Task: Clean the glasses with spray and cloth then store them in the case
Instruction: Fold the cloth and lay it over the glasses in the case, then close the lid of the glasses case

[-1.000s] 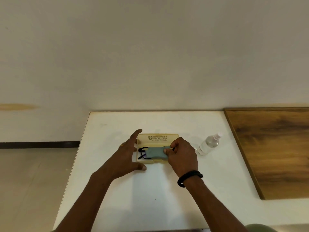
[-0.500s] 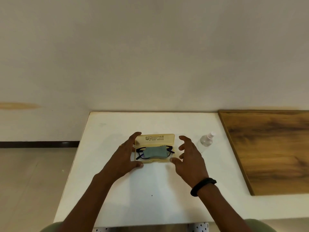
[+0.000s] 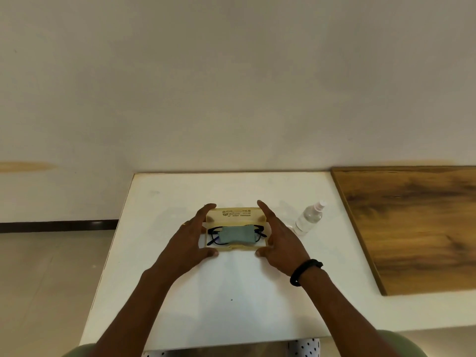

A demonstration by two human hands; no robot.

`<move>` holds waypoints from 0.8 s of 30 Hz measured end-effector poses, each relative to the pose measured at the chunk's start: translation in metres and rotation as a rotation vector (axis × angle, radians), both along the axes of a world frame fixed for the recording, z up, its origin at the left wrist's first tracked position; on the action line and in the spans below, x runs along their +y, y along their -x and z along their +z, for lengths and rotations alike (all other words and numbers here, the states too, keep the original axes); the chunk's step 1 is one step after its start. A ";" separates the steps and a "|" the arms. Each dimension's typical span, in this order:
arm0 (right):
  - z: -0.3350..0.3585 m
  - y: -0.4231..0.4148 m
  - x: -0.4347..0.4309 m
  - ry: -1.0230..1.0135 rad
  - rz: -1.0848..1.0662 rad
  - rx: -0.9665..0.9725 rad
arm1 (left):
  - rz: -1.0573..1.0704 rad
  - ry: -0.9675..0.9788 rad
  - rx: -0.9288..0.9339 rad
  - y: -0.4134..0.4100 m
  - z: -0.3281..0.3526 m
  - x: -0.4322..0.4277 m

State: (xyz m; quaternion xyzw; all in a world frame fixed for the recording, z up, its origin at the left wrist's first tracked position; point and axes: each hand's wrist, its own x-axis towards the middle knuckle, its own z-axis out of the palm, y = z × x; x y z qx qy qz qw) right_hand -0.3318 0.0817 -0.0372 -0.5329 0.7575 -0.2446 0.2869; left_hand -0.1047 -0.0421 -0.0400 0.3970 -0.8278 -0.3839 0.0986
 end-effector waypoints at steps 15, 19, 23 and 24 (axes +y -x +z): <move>-0.011 -0.002 0.008 0.094 -0.074 0.027 | 0.036 0.109 -0.043 -0.001 -0.011 0.004; -0.018 -0.004 0.013 0.146 -0.044 0.107 | 0.044 0.151 -0.041 -0.001 -0.022 0.008; -0.021 -0.004 0.015 0.148 -0.069 0.144 | 0.046 0.168 0.033 0.000 -0.025 0.009; -0.021 -0.005 0.016 0.148 -0.075 0.149 | 0.032 0.198 0.001 0.001 -0.024 0.010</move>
